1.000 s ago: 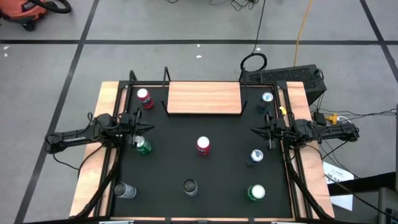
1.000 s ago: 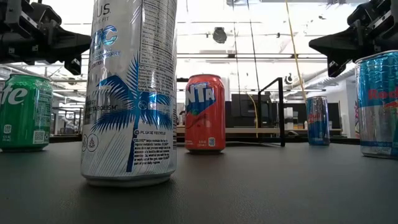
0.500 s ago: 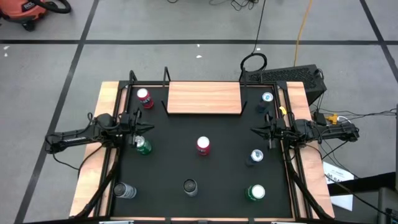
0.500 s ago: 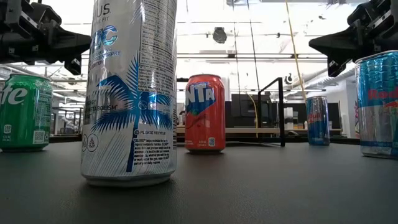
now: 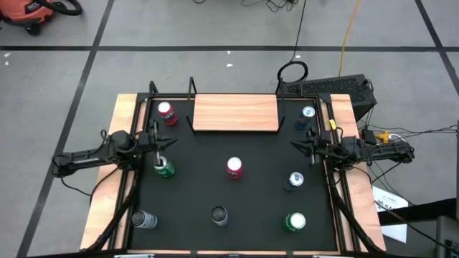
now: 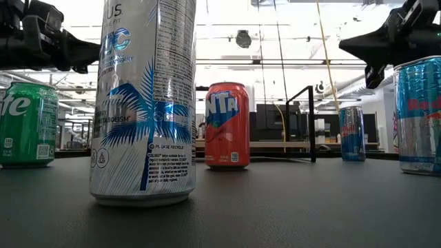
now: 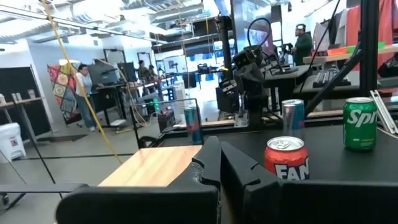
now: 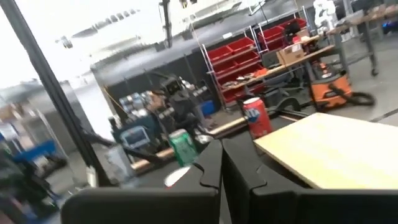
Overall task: Place canned beverage on shelf
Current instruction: Put the top blue soda can on the shelf
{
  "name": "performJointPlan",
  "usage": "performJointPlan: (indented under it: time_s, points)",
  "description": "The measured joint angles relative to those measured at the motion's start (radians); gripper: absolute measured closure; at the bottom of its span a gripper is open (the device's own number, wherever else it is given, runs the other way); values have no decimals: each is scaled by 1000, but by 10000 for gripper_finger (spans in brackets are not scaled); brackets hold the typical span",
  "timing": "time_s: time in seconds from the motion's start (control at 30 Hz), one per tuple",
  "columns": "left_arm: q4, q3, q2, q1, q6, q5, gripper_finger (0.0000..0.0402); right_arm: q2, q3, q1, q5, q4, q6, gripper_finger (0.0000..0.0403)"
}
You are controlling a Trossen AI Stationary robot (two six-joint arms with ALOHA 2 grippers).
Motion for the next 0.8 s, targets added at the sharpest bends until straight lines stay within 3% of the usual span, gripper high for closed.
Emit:
performJointPlan:
  time_s: [0.1, 0.27, 0.33, 0.47, 0.63, 0.8]
  points:
    - [0, 0, 0, 0, 1, -45, 402, 1, 0, 0, 59, 23, 86, 403]
    - [3, 0, 0, 0, -11, -64, 402, 4, 0, 0, 211, 18, 367, 403]
    - [12, 0, 0, -1, -114, -24, 402, 9, 0, 0, 231, 11, 442, 403]
    - [17, 0, 0, -1, -386, 33, 402, 28, 0, 0, 230, 34, 447, 397]
    - [19, 0, 0, -1, -646, -35, 401, 66, 0, 0, 231, 148, 424, 363]
    - [26, 0, 0, -1, -758, -60, 402, 108, 0, 0, 231, 236, 421, 298]
